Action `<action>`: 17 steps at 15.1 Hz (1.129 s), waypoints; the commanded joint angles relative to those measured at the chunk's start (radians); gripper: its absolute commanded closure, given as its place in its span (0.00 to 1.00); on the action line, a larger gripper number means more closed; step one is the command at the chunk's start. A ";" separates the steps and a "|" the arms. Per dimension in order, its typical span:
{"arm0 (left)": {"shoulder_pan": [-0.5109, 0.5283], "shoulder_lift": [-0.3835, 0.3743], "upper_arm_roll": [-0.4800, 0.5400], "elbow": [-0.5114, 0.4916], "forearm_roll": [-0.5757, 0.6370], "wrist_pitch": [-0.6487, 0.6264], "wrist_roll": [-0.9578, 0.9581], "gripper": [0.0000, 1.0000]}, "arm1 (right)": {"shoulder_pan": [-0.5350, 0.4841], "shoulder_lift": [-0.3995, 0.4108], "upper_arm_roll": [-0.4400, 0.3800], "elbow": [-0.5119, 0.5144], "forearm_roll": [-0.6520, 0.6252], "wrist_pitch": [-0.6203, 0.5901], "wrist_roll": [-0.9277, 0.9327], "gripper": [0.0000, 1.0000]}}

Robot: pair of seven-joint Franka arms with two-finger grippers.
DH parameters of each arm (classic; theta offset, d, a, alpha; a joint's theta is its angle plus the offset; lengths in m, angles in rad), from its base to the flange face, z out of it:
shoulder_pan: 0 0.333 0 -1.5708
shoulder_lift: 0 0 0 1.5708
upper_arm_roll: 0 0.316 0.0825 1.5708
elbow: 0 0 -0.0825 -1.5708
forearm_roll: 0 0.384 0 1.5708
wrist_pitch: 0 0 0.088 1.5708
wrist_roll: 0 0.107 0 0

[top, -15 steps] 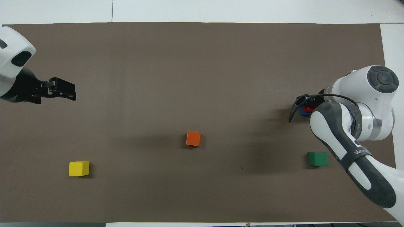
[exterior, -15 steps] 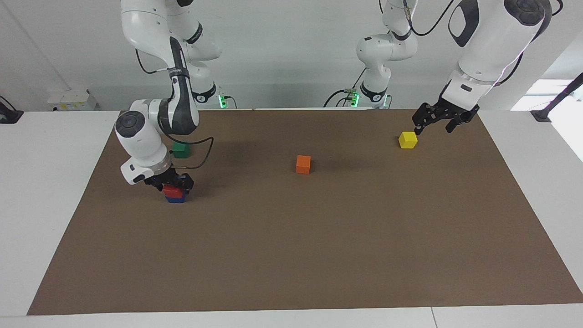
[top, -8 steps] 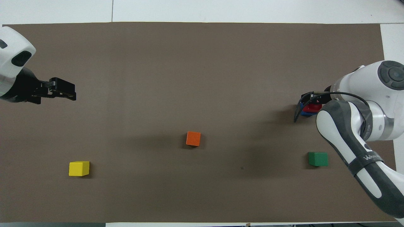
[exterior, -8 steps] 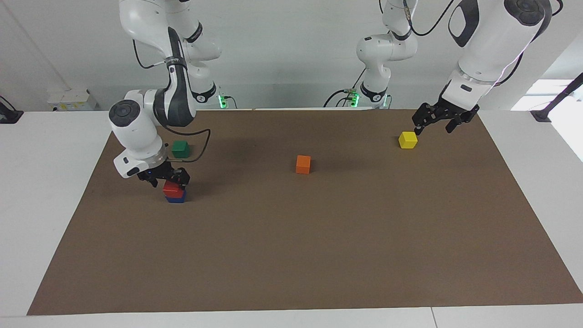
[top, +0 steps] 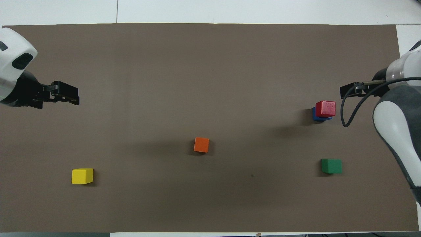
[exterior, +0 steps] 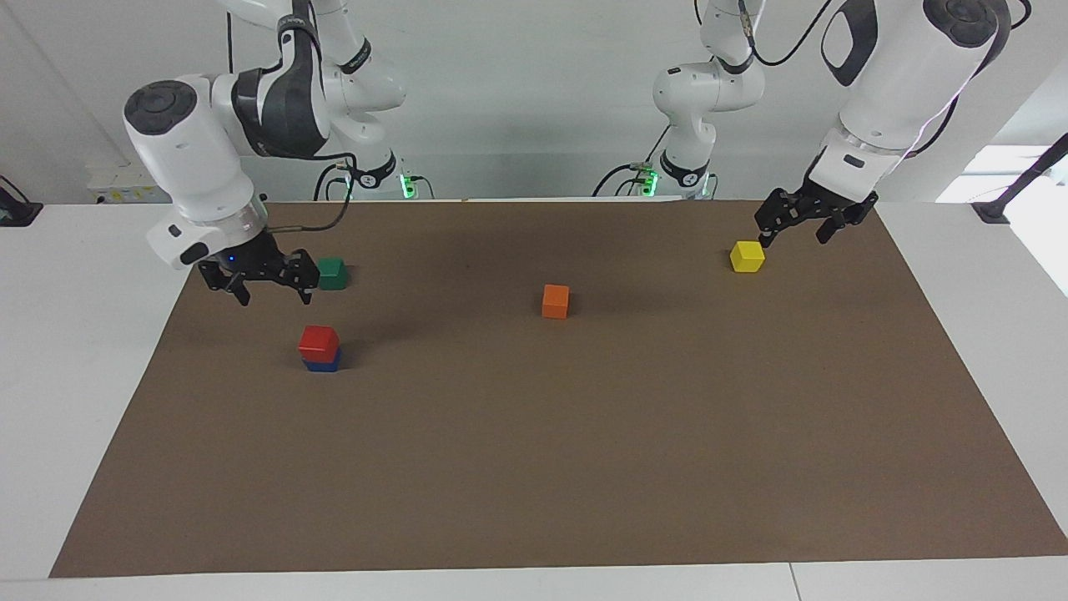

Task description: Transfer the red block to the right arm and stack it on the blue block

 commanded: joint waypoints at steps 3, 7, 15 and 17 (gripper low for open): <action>-0.001 -0.019 0.002 -0.013 0.021 -0.005 0.003 0.00 | -0.014 -0.038 0.004 0.007 -0.003 -0.053 -0.055 0.00; -0.001 -0.019 0.002 -0.013 0.021 -0.005 0.003 0.00 | -0.017 -0.052 0.004 0.085 -0.005 -0.217 -0.057 0.00; -0.001 -0.019 0.002 -0.013 0.021 -0.005 0.003 0.00 | -0.037 -0.115 0.013 0.188 0.012 -0.395 -0.054 0.00; -0.001 -0.019 0.002 -0.013 0.021 -0.005 0.003 0.00 | -0.037 -0.137 0.010 0.178 0.017 -0.418 -0.052 0.00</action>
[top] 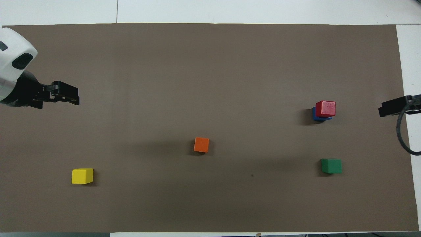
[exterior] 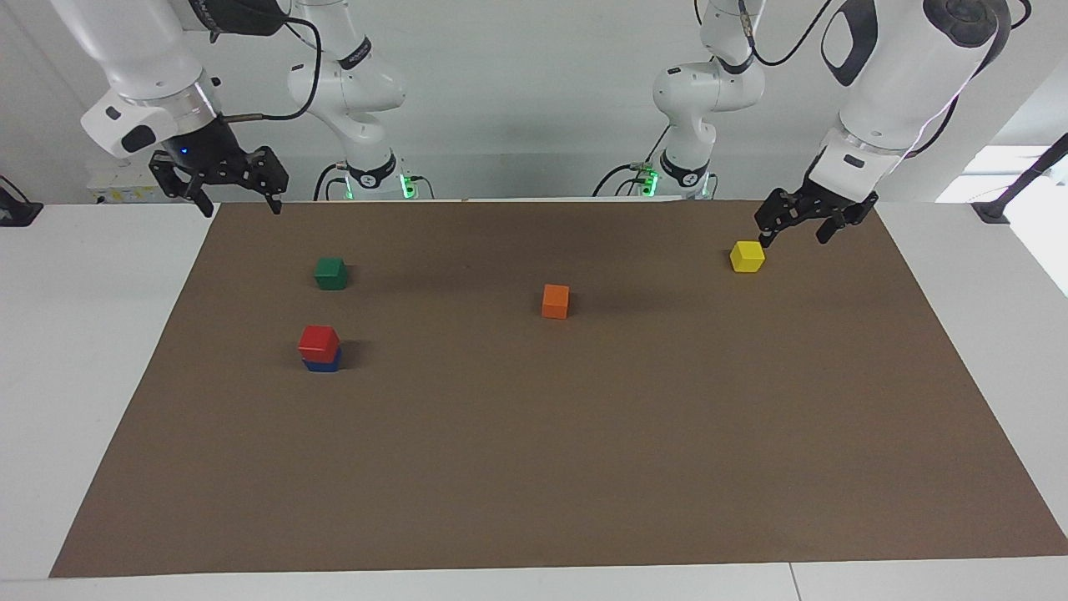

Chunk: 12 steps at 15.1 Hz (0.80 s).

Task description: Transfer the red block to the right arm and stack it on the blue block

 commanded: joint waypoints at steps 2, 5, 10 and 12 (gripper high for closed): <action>-0.001 -0.019 0.002 -0.013 0.021 -0.005 0.003 0.00 | -0.016 -0.020 -0.002 -0.001 0.015 -0.013 -0.021 0.00; -0.001 -0.019 0.002 -0.013 0.021 -0.005 0.003 0.00 | -0.016 -0.014 0.001 0.006 0.013 -0.016 -0.026 0.00; -0.001 -0.019 0.002 -0.013 0.021 -0.005 0.003 0.00 | -0.026 -0.022 -0.010 0.009 0.013 -0.067 -0.023 0.00; -0.001 -0.019 0.002 -0.013 0.021 -0.005 0.003 0.00 | -0.024 -0.023 -0.011 0.011 0.013 -0.067 -0.021 0.00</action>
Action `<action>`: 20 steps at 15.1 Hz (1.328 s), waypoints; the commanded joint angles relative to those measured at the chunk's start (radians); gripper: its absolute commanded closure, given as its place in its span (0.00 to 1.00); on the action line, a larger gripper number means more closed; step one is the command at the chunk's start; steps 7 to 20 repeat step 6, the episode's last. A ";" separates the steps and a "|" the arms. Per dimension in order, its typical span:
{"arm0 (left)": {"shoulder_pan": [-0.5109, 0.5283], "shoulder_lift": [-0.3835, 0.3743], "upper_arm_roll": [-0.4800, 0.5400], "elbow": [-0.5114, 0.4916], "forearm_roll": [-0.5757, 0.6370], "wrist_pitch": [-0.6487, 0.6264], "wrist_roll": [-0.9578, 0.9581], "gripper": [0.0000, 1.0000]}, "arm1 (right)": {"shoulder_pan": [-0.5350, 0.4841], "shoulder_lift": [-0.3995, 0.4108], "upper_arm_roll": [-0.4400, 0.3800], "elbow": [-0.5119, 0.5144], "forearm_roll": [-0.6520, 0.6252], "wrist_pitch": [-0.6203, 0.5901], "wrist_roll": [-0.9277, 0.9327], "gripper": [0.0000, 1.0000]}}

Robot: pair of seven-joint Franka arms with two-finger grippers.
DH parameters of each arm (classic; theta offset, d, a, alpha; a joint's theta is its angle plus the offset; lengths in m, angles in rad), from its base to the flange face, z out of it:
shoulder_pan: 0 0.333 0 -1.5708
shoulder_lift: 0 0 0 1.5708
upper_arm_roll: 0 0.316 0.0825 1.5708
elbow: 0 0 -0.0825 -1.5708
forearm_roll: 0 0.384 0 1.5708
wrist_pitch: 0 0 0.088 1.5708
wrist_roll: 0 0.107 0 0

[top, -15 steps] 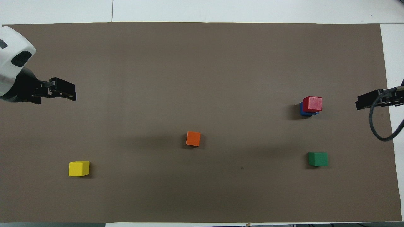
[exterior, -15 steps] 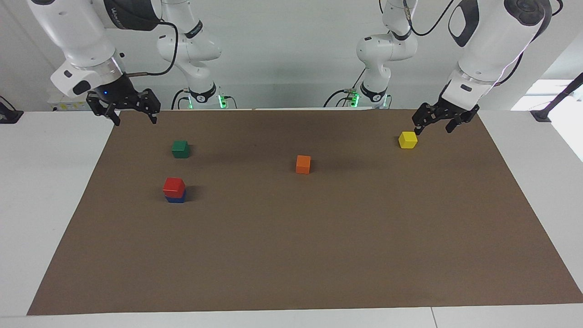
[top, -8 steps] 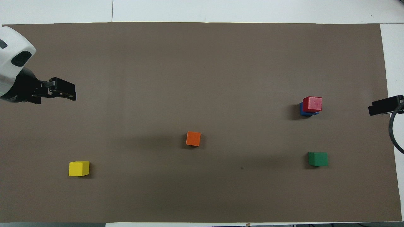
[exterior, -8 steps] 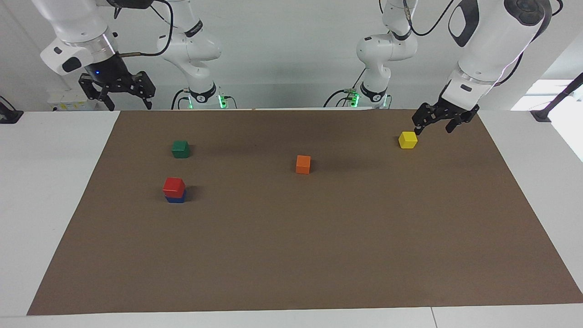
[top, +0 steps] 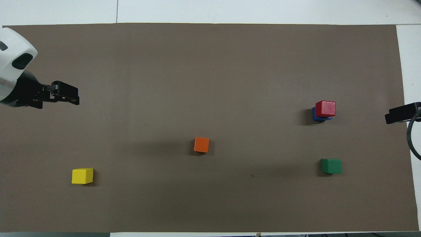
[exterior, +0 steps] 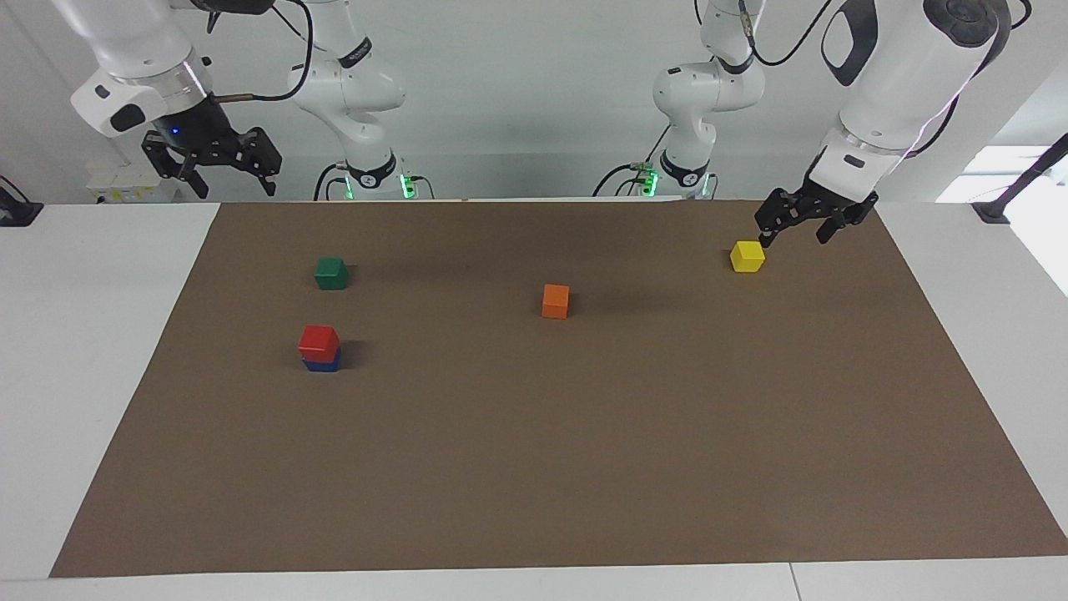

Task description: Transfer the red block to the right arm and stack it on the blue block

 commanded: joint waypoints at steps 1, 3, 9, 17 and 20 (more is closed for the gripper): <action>-0.001 -0.019 0.002 -0.013 0.021 -0.005 0.003 0.00 | -0.019 -0.007 0.003 0.011 0.010 -0.018 -0.021 0.00; -0.001 -0.019 0.002 -0.013 0.021 -0.005 0.003 0.00 | -0.019 -0.007 0.003 0.011 0.010 -0.015 -0.020 0.00; -0.001 -0.019 0.002 -0.013 0.021 -0.005 0.003 0.00 | -0.019 -0.007 0.003 0.011 0.010 -0.012 -0.018 0.00; -0.001 -0.019 0.002 -0.013 0.021 -0.005 0.003 0.00 | -0.019 -0.007 0.003 0.011 0.010 -0.012 -0.018 0.00; -0.001 -0.019 0.002 -0.013 0.021 -0.005 0.003 0.00 | -0.019 -0.007 0.003 0.011 0.010 -0.012 -0.018 0.00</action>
